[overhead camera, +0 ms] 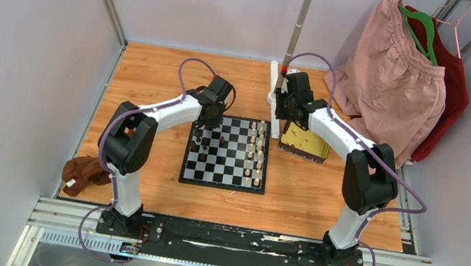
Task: Set up the chess pieces on the board
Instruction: Move the chess piece to the chessboard.
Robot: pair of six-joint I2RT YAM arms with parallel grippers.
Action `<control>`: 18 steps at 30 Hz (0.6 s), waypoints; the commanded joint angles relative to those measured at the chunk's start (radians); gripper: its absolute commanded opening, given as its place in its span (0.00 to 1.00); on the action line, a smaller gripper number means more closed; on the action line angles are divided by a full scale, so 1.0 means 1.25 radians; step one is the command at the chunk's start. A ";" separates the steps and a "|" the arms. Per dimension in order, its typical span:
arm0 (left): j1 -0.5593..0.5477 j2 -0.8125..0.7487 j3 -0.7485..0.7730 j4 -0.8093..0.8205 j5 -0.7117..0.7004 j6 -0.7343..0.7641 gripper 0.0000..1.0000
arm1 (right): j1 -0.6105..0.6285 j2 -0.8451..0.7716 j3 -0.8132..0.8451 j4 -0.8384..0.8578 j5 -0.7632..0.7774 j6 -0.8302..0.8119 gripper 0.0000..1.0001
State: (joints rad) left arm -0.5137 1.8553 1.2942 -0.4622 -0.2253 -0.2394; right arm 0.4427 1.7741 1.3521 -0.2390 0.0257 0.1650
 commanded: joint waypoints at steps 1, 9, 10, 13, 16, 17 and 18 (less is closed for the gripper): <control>0.012 -0.024 0.011 0.002 -0.013 -0.015 0.18 | -0.009 0.007 0.014 0.003 -0.008 0.012 0.28; 0.031 -0.022 0.000 0.012 0.004 -0.030 0.18 | -0.009 0.012 0.014 0.003 -0.008 0.015 0.28; 0.031 -0.020 -0.001 0.013 0.006 -0.031 0.18 | -0.010 0.012 0.013 0.004 -0.007 0.014 0.28; 0.031 -0.018 -0.001 0.014 0.011 -0.032 0.19 | -0.009 0.012 0.014 0.003 -0.008 0.016 0.28; 0.031 -0.017 -0.002 0.015 0.016 -0.034 0.21 | -0.009 0.012 0.014 0.003 -0.008 0.016 0.28; 0.031 -0.017 -0.003 0.015 0.019 -0.034 0.22 | -0.010 0.013 0.014 0.003 -0.008 0.016 0.28; 0.031 -0.017 -0.004 0.015 0.020 -0.034 0.23 | -0.009 0.013 0.014 0.003 -0.008 0.016 0.28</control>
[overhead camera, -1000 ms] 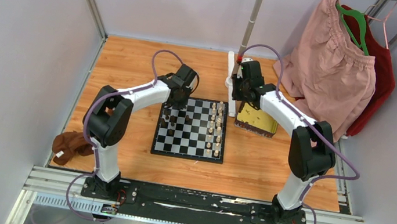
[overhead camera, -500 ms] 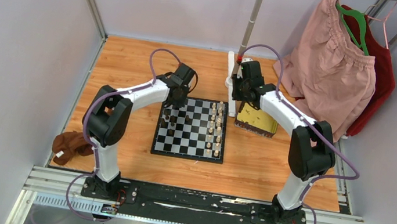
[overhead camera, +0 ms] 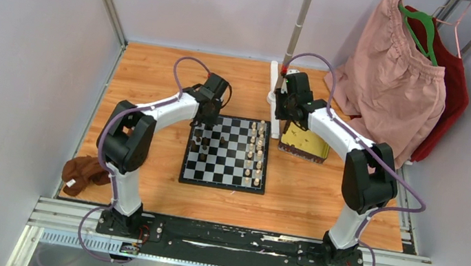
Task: Set up the chess pieces on the board
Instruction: Move the chess piece to the chessboard.
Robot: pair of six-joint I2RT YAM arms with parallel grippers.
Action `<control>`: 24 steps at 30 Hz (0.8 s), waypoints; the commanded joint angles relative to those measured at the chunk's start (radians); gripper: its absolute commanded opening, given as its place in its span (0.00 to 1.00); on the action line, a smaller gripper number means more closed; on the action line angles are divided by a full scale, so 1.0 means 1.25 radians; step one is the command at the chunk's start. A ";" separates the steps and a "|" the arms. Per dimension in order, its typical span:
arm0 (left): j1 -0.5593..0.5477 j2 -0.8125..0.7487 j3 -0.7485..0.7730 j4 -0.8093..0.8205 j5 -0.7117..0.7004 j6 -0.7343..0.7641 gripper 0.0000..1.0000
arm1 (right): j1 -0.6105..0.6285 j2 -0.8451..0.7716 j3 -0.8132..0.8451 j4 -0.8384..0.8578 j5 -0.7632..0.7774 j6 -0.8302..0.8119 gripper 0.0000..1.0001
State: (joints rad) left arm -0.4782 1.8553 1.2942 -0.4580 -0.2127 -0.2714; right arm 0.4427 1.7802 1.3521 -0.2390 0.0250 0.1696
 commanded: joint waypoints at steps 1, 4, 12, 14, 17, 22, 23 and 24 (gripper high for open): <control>0.002 -0.017 -0.003 0.011 0.011 -0.009 0.24 | -0.009 0.008 0.014 0.002 -0.008 0.014 0.28; 0.002 -0.017 -0.008 0.011 0.012 -0.009 0.27 | -0.010 0.011 0.013 0.002 -0.008 0.013 0.28; 0.002 -0.020 -0.012 0.008 0.011 -0.013 0.29 | -0.009 0.007 0.008 0.002 -0.008 0.015 0.28; 0.002 -0.023 -0.013 0.009 0.010 -0.015 0.29 | -0.010 0.007 0.007 0.002 -0.008 0.014 0.28; 0.002 -0.034 -0.009 0.007 0.001 -0.015 0.30 | -0.009 0.005 0.009 0.003 -0.008 0.014 0.28; 0.002 -0.070 0.005 0.006 -0.027 -0.010 0.34 | -0.009 0.001 0.015 -0.002 -0.034 0.015 0.28; 0.002 -0.078 0.010 0.004 -0.029 -0.009 0.34 | -0.008 -0.001 0.015 -0.002 -0.035 0.015 0.28; 0.002 -0.085 0.013 0.001 -0.029 -0.009 0.34 | -0.008 -0.003 0.014 -0.002 -0.034 0.016 0.28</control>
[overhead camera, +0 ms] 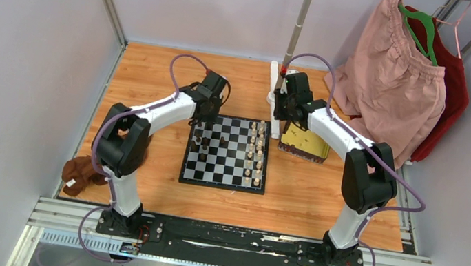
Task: Set up the chess pieces on the board
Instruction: Move the chess piece to the chessboard.
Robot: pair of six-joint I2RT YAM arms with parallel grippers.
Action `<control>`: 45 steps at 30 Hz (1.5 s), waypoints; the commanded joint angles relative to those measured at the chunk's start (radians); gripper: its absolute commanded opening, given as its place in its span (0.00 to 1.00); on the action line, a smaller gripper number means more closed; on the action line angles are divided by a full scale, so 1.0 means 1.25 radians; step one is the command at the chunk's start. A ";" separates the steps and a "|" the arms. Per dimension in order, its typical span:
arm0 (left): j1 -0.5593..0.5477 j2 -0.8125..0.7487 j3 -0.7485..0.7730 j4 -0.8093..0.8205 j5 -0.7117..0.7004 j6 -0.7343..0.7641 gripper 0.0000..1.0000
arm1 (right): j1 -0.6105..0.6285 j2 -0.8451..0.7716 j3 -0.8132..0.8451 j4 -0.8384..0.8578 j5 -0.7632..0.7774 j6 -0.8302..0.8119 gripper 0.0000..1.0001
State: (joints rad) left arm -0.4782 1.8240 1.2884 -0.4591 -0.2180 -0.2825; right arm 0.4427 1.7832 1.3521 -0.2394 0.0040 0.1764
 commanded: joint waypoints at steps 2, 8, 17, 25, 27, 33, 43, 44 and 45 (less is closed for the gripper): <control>0.002 -0.075 0.025 -0.003 -0.013 0.000 0.34 | -0.008 -0.011 0.011 -0.002 -0.017 0.012 0.28; -0.033 -0.129 0.010 -0.011 0.050 0.026 0.37 | -0.007 -0.035 -0.006 -0.006 -0.004 0.017 0.27; -0.091 -0.172 -0.074 -0.004 0.131 0.075 0.42 | -0.008 -0.072 -0.032 -0.008 0.041 0.031 0.28; -0.102 -0.152 -0.111 -0.009 0.155 0.088 0.41 | -0.009 -0.088 -0.041 -0.005 0.062 0.039 0.27; -0.106 -0.140 -0.111 -0.007 0.159 0.090 0.41 | -0.008 -0.086 -0.041 -0.007 0.061 0.039 0.27; -0.112 -0.107 -0.100 0.006 0.163 0.096 0.41 | -0.010 -0.084 -0.039 -0.009 0.064 0.033 0.28; -0.112 -0.052 -0.073 0.029 0.140 0.090 0.41 | -0.012 -0.079 -0.037 -0.010 0.059 0.031 0.27; -0.112 -0.047 -0.070 0.030 0.138 0.090 0.41 | -0.012 -0.079 -0.037 -0.010 0.058 0.030 0.27; -0.113 -0.044 -0.066 0.031 0.135 0.089 0.41 | -0.013 -0.078 -0.037 -0.010 0.058 0.030 0.27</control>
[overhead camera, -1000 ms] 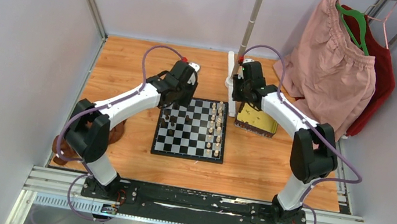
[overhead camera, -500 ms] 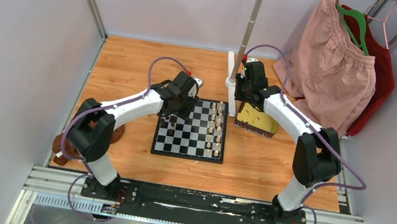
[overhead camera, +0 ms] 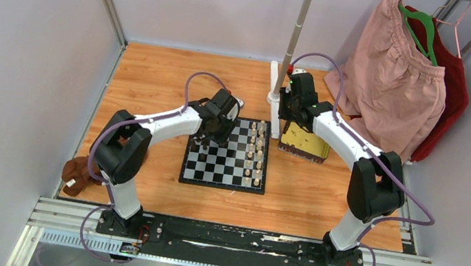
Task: Set up the chess pieces on the board
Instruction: Move the chess piece to the chessboard.
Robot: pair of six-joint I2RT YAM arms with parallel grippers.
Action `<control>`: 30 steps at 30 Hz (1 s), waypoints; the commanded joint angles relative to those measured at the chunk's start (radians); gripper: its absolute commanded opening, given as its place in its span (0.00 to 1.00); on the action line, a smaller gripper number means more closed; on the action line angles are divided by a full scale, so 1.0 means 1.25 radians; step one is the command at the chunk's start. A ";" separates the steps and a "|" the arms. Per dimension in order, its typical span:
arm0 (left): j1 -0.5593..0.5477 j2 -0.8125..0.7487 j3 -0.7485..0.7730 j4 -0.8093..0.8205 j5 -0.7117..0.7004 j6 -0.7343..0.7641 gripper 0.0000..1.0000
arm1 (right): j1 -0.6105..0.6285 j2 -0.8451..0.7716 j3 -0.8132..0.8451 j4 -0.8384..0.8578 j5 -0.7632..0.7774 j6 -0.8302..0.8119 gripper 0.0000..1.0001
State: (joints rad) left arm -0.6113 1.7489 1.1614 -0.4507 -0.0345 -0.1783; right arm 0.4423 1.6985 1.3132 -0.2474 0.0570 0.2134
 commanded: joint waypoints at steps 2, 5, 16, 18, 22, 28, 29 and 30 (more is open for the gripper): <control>-0.007 0.023 0.043 0.027 -0.013 0.004 0.41 | -0.013 -0.010 -0.006 -0.003 0.015 0.000 0.27; -0.006 0.031 0.050 0.029 -0.013 0.002 0.41 | -0.013 -0.009 -0.009 -0.003 0.013 -0.001 0.28; -0.006 0.042 0.049 0.033 -0.013 0.001 0.33 | -0.015 -0.008 -0.016 0.000 0.012 0.000 0.27; -0.006 0.042 0.050 0.033 -0.015 0.002 0.29 | -0.015 -0.008 -0.016 0.000 0.012 0.002 0.27; -0.006 0.041 0.053 0.034 -0.018 0.004 0.20 | -0.015 -0.008 -0.015 0.001 0.012 0.002 0.27; -0.005 0.019 0.052 0.016 -0.075 0.004 0.12 | -0.015 -0.007 -0.016 0.001 0.010 0.004 0.27; -0.005 0.012 0.051 0.017 -0.088 0.003 0.11 | -0.015 -0.006 -0.015 0.002 0.009 0.004 0.27; -0.005 0.006 0.050 0.016 -0.103 0.002 0.10 | -0.015 -0.005 -0.015 0.002 0.008 0.004 0.27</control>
State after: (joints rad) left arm -0.6113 1.7924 1.2015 -0.4236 -0.0830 -0.1787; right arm 0.4362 1.6989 1.3109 -0.2470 0.0566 0.2134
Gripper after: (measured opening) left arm 0.182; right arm 0.274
